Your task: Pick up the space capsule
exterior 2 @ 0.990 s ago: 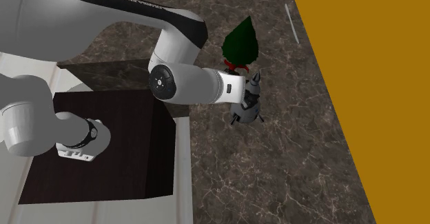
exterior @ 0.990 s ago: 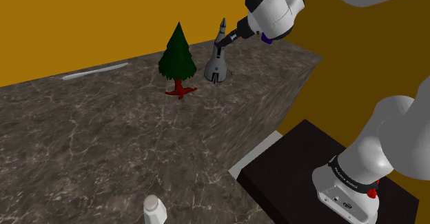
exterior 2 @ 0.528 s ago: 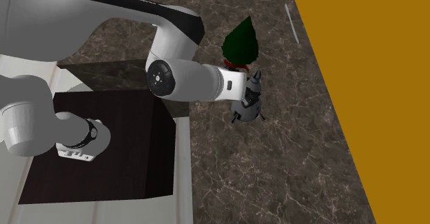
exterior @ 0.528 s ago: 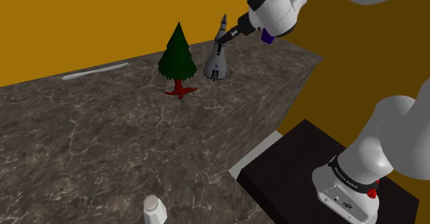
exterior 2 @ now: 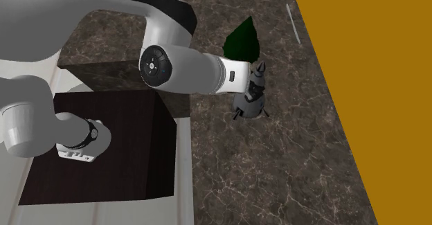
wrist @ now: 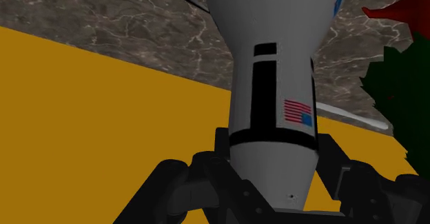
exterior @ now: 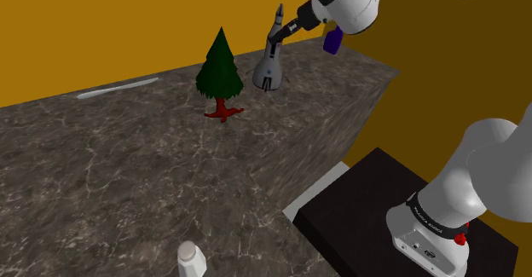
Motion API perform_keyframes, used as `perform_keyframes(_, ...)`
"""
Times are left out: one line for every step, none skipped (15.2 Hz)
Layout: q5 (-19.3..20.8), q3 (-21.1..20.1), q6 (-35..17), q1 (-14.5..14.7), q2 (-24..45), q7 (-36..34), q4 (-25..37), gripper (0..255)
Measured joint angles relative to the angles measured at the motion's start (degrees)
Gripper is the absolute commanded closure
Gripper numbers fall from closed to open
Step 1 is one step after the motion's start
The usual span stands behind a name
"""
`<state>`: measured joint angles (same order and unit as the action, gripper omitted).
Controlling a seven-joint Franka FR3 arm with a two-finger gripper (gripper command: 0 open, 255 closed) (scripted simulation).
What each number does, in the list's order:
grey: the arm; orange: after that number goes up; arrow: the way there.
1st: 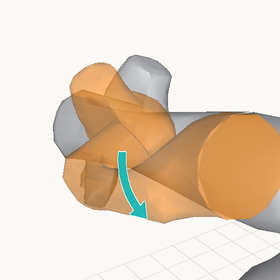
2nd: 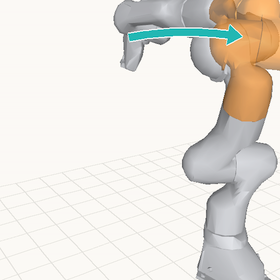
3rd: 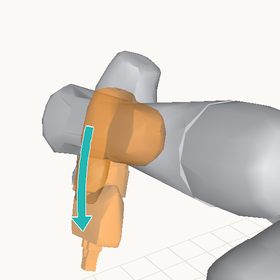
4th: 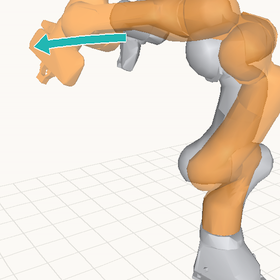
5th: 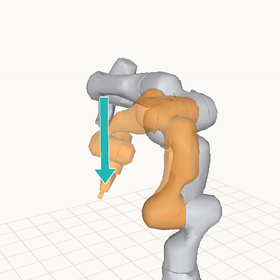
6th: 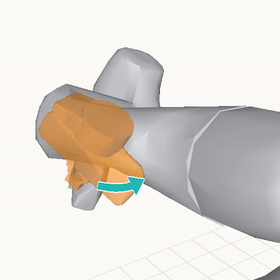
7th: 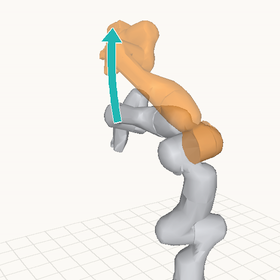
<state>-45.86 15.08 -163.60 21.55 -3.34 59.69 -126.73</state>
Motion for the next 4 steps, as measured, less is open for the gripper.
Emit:
perform_keyframes(1.3, -0.1, 0.4, -0.2, -0.3, -1.3, 0.2, 255)
perform_keyframes(2.5, -0.1, 0.8, -0.4, -0.7, -2.4, 0.4, 255)
perform_keyframes(4.1, -0.2, 1.4, -0.6, -1.2, -3.9, 0.6, 255)
perform_keyframes(5.0, -0.3, 1.7, -0.8, -1.4, -4.7, 0.8, 255)
